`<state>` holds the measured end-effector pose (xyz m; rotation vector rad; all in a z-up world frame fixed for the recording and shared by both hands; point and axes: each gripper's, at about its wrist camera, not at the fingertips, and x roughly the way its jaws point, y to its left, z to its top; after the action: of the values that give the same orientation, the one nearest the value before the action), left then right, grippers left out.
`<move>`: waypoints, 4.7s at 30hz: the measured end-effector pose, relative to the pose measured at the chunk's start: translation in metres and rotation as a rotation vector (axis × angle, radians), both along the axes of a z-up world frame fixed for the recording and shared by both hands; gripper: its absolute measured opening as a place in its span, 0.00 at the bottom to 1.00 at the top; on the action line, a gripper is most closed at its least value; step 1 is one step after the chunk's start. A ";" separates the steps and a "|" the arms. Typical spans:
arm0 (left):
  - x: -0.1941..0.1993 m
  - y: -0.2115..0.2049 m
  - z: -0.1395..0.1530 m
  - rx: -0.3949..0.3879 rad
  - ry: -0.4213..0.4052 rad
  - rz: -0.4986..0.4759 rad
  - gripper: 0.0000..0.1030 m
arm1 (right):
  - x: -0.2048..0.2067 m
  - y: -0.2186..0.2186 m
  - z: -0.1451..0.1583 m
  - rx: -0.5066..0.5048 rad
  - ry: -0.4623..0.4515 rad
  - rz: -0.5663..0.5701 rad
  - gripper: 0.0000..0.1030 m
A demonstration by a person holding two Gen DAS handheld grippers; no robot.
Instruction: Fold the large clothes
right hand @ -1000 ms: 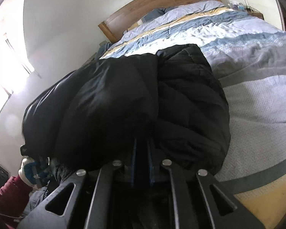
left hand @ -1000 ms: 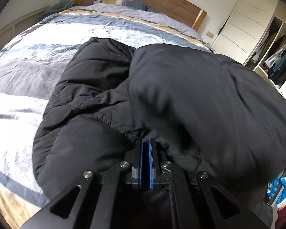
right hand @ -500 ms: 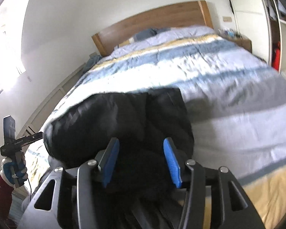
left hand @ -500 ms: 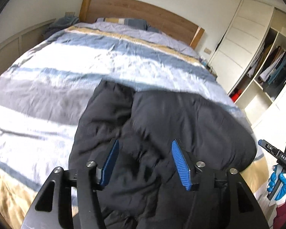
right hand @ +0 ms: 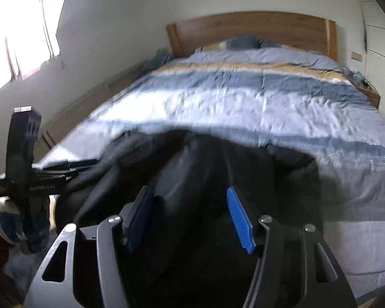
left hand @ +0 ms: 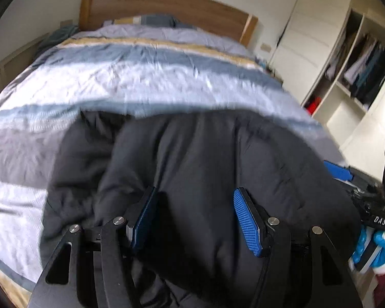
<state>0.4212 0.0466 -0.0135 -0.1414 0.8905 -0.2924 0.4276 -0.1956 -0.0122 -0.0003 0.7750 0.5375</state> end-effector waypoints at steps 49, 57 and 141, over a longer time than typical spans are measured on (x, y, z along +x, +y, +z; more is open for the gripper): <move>-0.057 -0.032 -0.023 0.108 -0.011 0.011 0.69 | -0.043 -0.053 -0.053 -0.084 0.098 -0.186 0.62; -0.116 -0.023 0.020 0.155 -0.108 0.115 0.79 | -0.110 -0.063 -0.016 -0.074 0.048 -0.226 0.63; -0.310 0.167 -0.029 0.054 0.082 0.423 0.99 | -0.341 -0.223 -0.096 0.171 0.272 -0.543 0.73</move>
<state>0.1114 0.2133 -0.0427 -0.2877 0.9253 0.1324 0.0867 -0.4184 -0.1081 0.4382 0.9476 0.0826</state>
